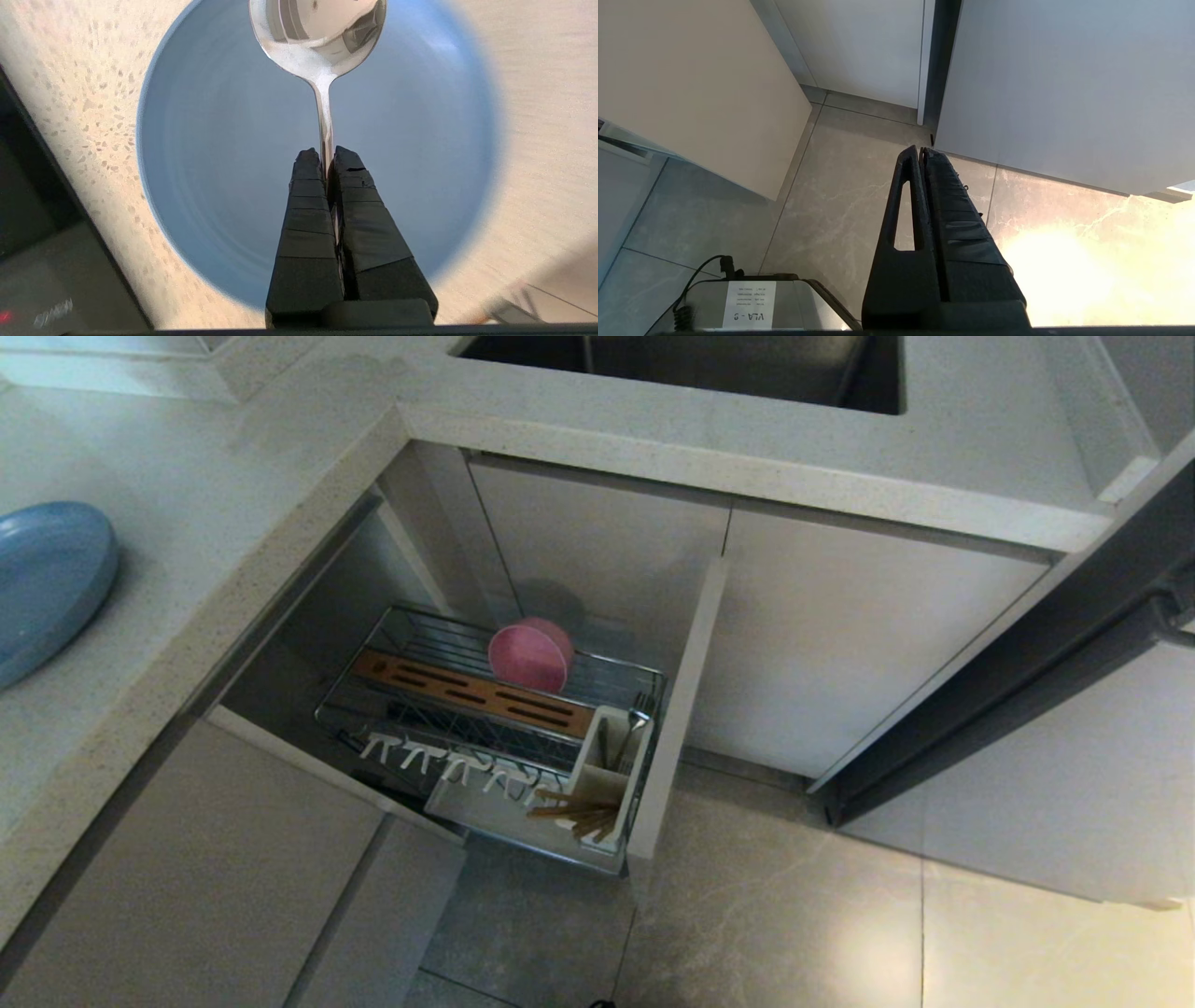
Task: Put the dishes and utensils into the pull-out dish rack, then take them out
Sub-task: Pick up the spoon and place it in the cupboard
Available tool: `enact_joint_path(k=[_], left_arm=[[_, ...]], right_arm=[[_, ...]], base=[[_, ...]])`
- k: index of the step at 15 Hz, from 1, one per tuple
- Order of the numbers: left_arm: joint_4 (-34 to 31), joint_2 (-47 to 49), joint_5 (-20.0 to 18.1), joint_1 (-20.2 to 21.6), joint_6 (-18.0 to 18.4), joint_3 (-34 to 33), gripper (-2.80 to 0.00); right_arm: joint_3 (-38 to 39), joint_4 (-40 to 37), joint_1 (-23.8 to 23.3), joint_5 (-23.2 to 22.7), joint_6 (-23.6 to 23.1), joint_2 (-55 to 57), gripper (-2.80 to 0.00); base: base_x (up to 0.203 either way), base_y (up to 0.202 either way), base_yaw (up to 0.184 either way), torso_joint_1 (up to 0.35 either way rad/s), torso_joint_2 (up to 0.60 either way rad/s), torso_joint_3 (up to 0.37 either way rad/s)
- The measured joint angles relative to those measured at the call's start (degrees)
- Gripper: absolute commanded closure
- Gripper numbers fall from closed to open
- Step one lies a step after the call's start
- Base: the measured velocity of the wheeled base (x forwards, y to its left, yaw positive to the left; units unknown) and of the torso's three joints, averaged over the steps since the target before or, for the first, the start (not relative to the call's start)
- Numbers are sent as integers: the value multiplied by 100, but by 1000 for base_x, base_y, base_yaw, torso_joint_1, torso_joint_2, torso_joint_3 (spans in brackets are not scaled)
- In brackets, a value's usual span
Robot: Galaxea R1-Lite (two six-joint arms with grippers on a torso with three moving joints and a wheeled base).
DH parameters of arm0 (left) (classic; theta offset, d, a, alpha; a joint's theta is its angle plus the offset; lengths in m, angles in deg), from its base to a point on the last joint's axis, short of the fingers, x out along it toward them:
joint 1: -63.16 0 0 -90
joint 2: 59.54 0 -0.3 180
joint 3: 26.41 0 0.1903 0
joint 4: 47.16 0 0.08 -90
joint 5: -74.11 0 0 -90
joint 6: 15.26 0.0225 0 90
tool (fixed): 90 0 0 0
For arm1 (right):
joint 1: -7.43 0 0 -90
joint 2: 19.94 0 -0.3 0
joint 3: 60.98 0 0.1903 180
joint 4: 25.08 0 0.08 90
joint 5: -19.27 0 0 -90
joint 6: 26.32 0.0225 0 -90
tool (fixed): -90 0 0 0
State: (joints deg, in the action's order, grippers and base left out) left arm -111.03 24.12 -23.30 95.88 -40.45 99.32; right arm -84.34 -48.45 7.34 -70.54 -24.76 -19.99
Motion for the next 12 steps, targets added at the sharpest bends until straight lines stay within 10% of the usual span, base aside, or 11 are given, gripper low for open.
enact_joint_path(k=[5,12], left_arm=[[-6,-721,-141,-583,185,57,0],[-147,-1442,-602,-2438,461,15,0]], right_arm=[[0,0,0,0,-2,0,0],[0,0,0,0,-1,0,0]], base=[[0,0,0,0,0,0],[0,0,0,0,0,0]])
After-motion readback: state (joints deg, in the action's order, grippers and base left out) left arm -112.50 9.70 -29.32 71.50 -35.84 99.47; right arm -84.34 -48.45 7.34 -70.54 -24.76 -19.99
